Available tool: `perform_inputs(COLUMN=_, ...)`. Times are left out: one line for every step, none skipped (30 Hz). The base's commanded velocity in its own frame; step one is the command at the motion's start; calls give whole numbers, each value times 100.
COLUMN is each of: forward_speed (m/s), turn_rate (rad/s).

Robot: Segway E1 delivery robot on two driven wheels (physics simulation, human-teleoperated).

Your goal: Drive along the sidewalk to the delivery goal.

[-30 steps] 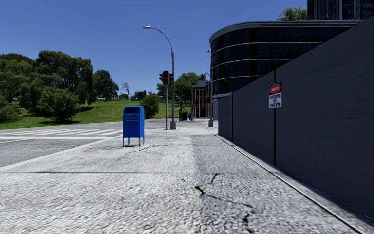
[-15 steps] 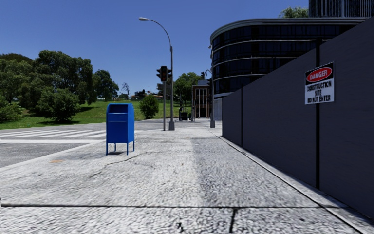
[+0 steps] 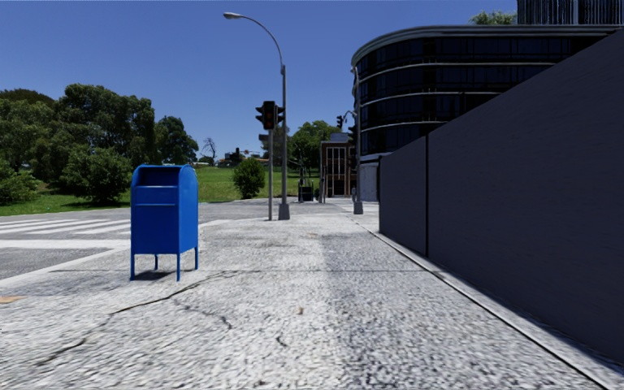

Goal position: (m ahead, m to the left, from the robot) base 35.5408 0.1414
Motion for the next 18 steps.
perform_inputs(forward_speed=200, turn_rate=0)
perform_inputs(forward_speed=200, turn_rate=0)
perform_inputs(forward_speed=200, turn_rate=0)
perform_inputs(forward_speed=200, turn_rate=0)
perform_inputs(forward_speed=200, turn_rate=0)
perform_inputs(forward_speed=200, turn_rate=0)
perform_inputs(forward_speed=200, turn_rate=0)
perform_inputs(forward_speed=200, turn_rate=0)
perform_inputs(forward_speed=200, turn_rate=0)
perform_inputs(forward_speed=200, turn_rate=0)
perform_inputs(forward_speed=200, turn_rate=0)
perform_inputs(forward_speed=200, turn_rate=0)
perform_inputs(forward_speed=200, turn_rate=0)
perform_inputs(forward_speed=200, turn_rate=0)
perform_inputs(forward_speed=200, turn_rate=0)
perform_inputs(forward_speed=200, turn_rate=0)
perform_inputs(forward_speed=200, turn_rate=0)
perform_inputs(forward_speed=200, turn_rate=0)
